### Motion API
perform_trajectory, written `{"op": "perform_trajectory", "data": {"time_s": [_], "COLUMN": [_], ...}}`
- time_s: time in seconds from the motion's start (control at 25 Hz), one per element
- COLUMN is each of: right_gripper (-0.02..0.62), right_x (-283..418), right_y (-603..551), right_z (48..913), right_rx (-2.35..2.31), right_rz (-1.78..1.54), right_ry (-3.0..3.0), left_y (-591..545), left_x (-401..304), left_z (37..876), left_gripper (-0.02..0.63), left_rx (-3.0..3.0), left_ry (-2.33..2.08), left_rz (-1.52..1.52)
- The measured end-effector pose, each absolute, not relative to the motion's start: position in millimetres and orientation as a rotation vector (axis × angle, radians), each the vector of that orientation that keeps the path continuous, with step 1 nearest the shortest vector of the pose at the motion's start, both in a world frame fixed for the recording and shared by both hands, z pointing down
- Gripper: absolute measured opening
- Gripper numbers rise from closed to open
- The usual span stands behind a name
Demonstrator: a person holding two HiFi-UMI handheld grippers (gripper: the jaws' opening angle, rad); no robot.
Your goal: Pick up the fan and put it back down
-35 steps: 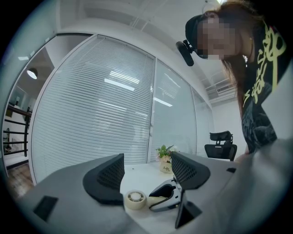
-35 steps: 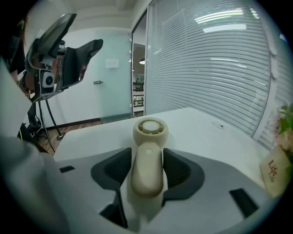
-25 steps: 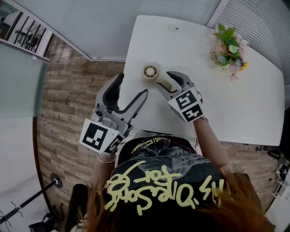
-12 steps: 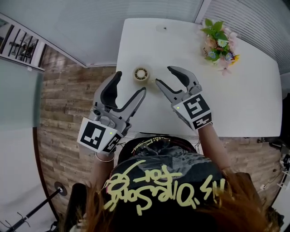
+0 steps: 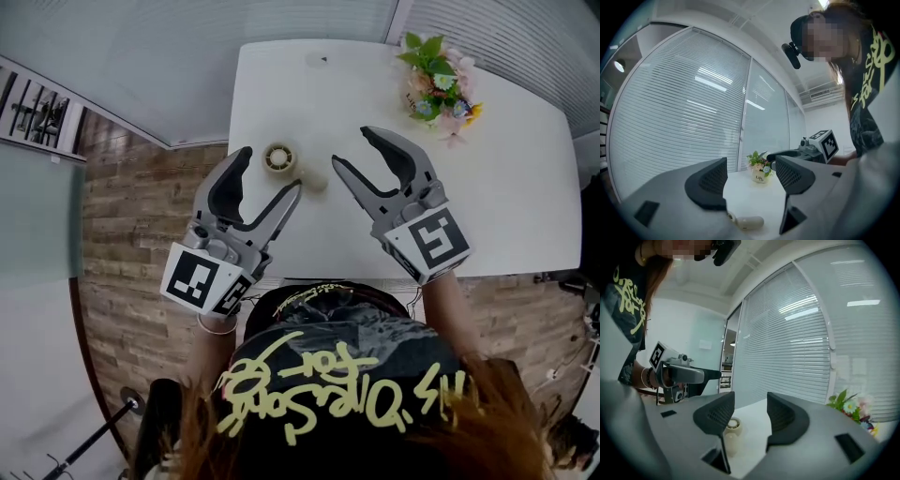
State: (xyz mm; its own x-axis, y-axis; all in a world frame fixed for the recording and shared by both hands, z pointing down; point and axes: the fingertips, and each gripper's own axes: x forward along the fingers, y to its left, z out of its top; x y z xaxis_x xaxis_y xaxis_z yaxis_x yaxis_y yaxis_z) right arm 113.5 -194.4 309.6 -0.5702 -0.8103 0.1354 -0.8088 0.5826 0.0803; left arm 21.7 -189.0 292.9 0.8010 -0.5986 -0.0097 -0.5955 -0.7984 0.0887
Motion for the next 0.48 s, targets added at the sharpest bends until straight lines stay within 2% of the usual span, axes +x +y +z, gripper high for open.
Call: {"op": "perform_trajectory", "data": {"time_s": [0.48], "right_gripper": [0.201], "right_x": [155.7], "right_y": [-184.5], "right_z": [295.7], "right_rx": [1.5], "right_rz": [-0.061], "right_ry": [-2.695], "left_y": [-192.8], "left_x": [44.5], "left_z": [293.7], "left_gripper": [0.313], "left_rx": [2.928], "left_ry": [-0.899], "left_rz": [-0.054]}}
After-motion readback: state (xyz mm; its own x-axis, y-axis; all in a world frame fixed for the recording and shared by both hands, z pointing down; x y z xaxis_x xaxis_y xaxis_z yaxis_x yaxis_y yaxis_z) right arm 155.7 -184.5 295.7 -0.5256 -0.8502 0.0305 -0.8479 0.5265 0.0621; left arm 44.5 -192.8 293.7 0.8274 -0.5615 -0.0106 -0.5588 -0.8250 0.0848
